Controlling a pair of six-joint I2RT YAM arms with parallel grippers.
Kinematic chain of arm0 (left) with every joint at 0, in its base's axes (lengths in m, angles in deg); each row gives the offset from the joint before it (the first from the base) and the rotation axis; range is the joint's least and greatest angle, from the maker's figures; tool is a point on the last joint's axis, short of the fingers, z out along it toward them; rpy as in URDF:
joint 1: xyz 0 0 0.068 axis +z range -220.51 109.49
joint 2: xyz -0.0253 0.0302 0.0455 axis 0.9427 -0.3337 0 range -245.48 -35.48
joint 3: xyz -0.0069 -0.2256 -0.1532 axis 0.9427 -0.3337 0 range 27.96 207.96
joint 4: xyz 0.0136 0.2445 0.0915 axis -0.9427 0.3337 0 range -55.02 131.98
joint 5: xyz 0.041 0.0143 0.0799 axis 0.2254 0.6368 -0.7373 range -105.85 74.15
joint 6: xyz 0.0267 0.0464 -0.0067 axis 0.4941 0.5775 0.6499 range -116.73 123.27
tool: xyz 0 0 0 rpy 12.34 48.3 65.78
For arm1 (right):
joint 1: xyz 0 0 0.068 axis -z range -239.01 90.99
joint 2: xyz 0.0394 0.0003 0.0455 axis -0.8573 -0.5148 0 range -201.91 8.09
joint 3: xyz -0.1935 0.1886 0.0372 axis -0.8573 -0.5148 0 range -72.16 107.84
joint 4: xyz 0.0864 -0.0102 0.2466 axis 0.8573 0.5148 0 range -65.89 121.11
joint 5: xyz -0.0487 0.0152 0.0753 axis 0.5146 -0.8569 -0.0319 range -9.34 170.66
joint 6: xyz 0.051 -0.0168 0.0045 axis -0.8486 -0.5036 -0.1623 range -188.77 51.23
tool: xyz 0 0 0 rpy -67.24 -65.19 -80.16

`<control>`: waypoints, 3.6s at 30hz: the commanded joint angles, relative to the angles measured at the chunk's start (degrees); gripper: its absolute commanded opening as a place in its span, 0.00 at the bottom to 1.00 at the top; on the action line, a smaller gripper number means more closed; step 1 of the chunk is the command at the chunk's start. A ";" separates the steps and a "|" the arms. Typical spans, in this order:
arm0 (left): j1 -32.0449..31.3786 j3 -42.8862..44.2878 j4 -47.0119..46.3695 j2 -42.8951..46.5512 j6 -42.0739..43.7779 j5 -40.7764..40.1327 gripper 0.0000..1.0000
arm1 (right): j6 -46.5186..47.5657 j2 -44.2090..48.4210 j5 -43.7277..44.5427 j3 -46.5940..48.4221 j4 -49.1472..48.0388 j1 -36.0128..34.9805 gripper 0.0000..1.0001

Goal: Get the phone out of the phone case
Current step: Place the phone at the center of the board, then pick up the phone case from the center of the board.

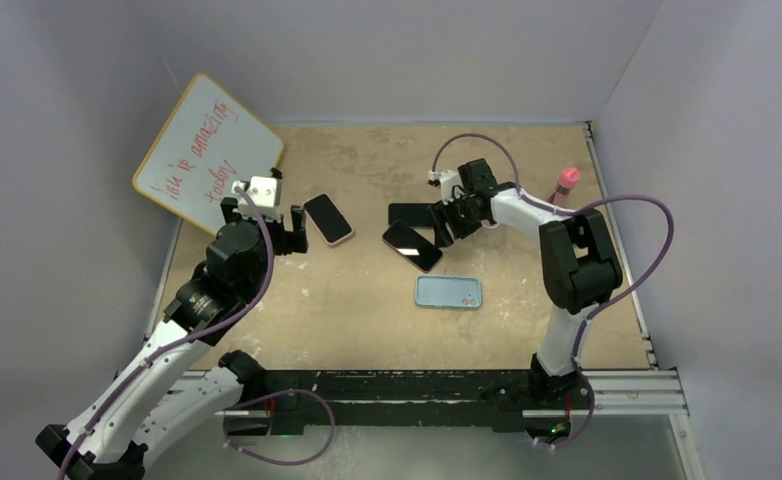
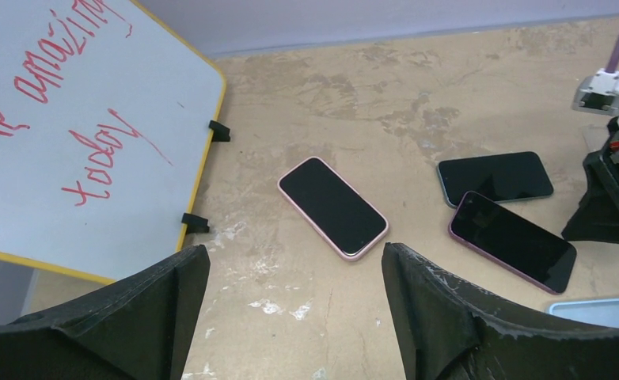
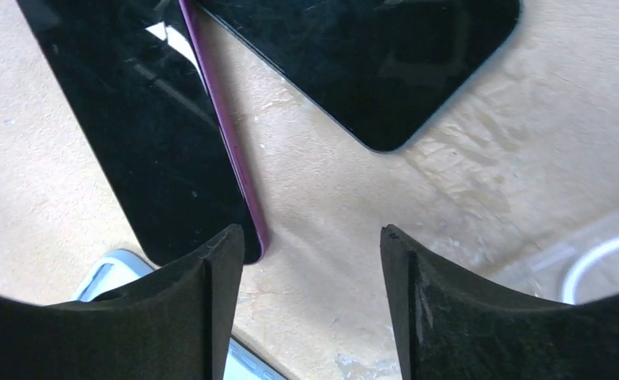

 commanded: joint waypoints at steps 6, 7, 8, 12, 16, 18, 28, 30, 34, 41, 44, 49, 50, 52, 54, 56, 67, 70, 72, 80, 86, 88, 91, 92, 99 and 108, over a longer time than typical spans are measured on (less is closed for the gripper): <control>5.33 -0.63 -2.12 -0.68 -1.68 4.95 0.82 | -7.65 4.74 8.67 -0.85 -14.10 -7.83 0.75; 5.53 -0.74 -2.21 -0.65 -1.69 5.00 0.82 | -7.81 3.84 9.60 0.19 -14.20 -8.83 0.76; 5.67 -0.77 -2.20 -0.64 -1.70 5.00 0.82 | -8.07 2.76 9.81 1.37 -14.30 -9.58 0.77; 6.53 -0.91 -2.32 -0.54 -1.78 5.45 0.82 | -9.59 -1.35 9.14 4.88 -14.81 -11.10 0.78; 7.37 -1.06 -2.50 -0.67 -2.12 6.30 0.82 | -10.08 -3.00 8.03 6.15 -15.63 -12.60 0.79; 7.80 -1.11 -2.67 -0.69 -2.20 6.88 0.82 | -10.03 -3.65 7.68 6.71 -15.73 -13.27 0.78; 9.76 -1.19 -2.73 -0.69 -2.88 8.96 0.82 | -8.05 -5.49 3.97 9.14 -12.75 -14.77 0.77; 9.98 -1.30 -2.72 -0.86 -3.00 9.48 0.81 | -7.56 -5.51 3.41 8.95 -12.23 -15.06 0.77; 10.41 -1.19 -2.61 -1.26 -3.19 10.21 0.81 | -6.79 -4.89 1.81 7.84 -11.82 -15.75 0.76; 11.13 -1.27 -2.63 -1.33 -3.45 11.30 0.81 | -6.17 -2.39 3.91 5.18 -11.53 -17.09 0.76; 11.44 -1.24 -2.68 -1.32 -3.54 11.56 0.81 | -7.38 0.46 5.51 3.13 -12.67 -18.48 0.76; 11.97 -1.32 -2.77 -1.16 -3.79 11.99 0.81 | -10.78 3.81 5.78 -0.77 -14.39 -22.75 0.76; 12.01 -1.44 -2.84 -1.17 -3.80 12.02 0.81 | -12.68 4.29 5.83 -1.75 -14.84 -23.75 0.76; 12.10 -1.41 -2.86 -1.21 -3.88 12.10 0.81 | -14.14 4.75 5.08 -3.22 -15.36 -25.61 0.76; 12.18 -1.45 -2.86 -1.18 -3.89 12.35 0.81 | -15.42 4.54 4.37 -4.31 -15.30 -26.58 0.76; 12.28 -1.45 -2.84 -1.22 -3.94 12.38 0.81 | -15.95 4.34 4.41 -5.43 -15.16 -26.76 0.76; 12.54 -1.60 -2.80 -1.30 -4.07 12.47 0.81 | -15.30 4.33 10.15 -9.82 -10.10 -23.55 0.77; 12.55 -1.65 -2.81 -1.47 -4.07 12.51 0.81 | -16.19 4.64 12.27 -11.13 -9.97 -20.97 0.77; 12.55 -1.65 -2.84 -1.52 -4.07 12.56 0.81 | -16.60 5.23 13.06 -11.94 -10.08 -19.07 0.77; 12.81 -1.64 -2.98 -1.50 -4.07 12.87 0.81 | -17.07 6.80 14.02 -13.39 -11.50 -14.67 0.77; 12.99 -1.65 -2.96 -1.50 -4.04 12.87 0.81 | -18.02 11.15 16.78 -14.19 -12.73 -14.57 0.77; 13.06 -1.66 -2.90 -1.38 -4.07 13.06 0.81 | -20.04 14.10 17.74 -15.03 -12.29 -14.84 0.76; 13.30 -1.65 -2.99 -1.24 -4.16 13.45 0.81 | -25.11 18.76 22.39 -17.36 -11.77 -17.10 0.76; 13.39 -1.63 -2.99 -1.18 -4.23 13.63 0.81 | -26.43 19.96 24.25 -18.19 -11.43 -18.18 0.76; 13.76 -1.77 -2.99 -0.49 -4.51 14.35 0.81 | -38.57 23.99 32.73 -23.18 -10.61 -26.57 0.69; 13.86 -1.70 -2.83 0.40 -4.74 14.49 0.81 | -45.43 17.17 37.65 -20.42 -6.79 -33.16 0.51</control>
